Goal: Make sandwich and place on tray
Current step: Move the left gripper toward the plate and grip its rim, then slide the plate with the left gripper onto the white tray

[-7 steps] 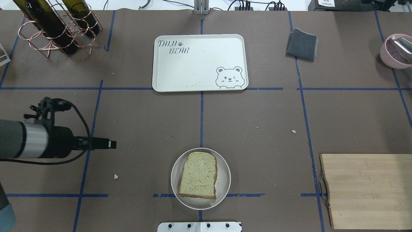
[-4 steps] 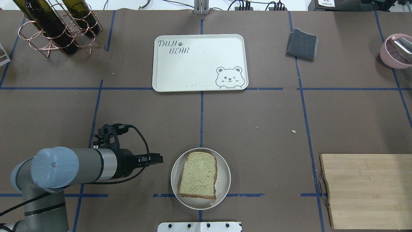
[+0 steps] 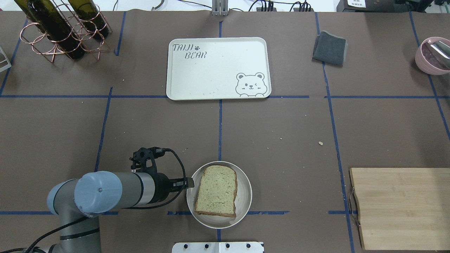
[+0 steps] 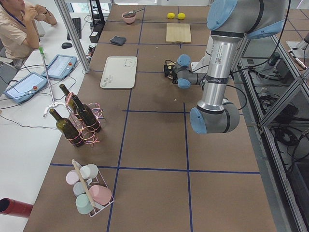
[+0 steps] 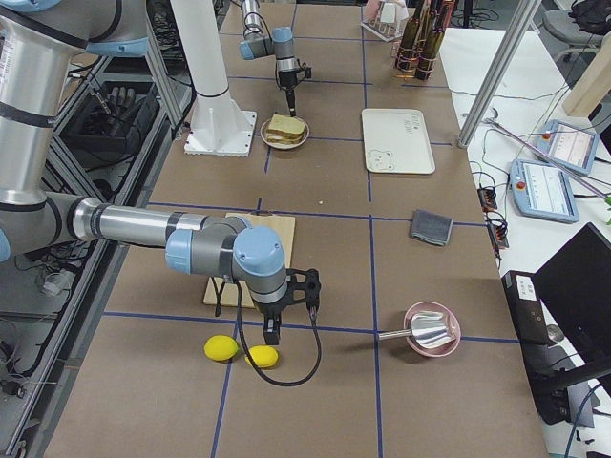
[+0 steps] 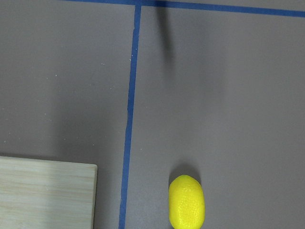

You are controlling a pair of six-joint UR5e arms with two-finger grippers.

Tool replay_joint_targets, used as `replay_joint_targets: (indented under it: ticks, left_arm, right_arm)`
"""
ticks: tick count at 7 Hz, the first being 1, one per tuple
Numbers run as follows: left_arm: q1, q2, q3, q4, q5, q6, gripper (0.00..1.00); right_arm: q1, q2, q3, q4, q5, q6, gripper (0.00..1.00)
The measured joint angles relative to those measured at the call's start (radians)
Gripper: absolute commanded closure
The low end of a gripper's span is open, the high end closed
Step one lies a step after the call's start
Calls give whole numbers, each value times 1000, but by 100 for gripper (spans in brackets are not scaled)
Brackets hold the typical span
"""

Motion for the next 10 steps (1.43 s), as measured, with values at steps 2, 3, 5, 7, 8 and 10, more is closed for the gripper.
replay_joint_targets:
  ticks: [2,3,5,7,8,10]
  left_arm:
    - [23,-6,5,-1,1,0,70]
    - [31,-7,5,-1,2,0,88]
    - [35,-8,8,0,2,0,100]
    - [34,-8,5,0,1,0,100]
    - [30,-8,-7,0,-1,3,100]
    - [-20,-8,-21,4,-25,16,100]
  right_arm:
    - [0,-3,-2,0,-1,-1,0]
    - [0,-4,-2,0,-2,-1,0]
    - [0,-4,-4,0,-2,0,0]
    - [0,-2,-8,0,-3,1,0]
    - [0,-2,-10,0,-3,1,0]
    - [0,-2,-15,0,-3,0,0]
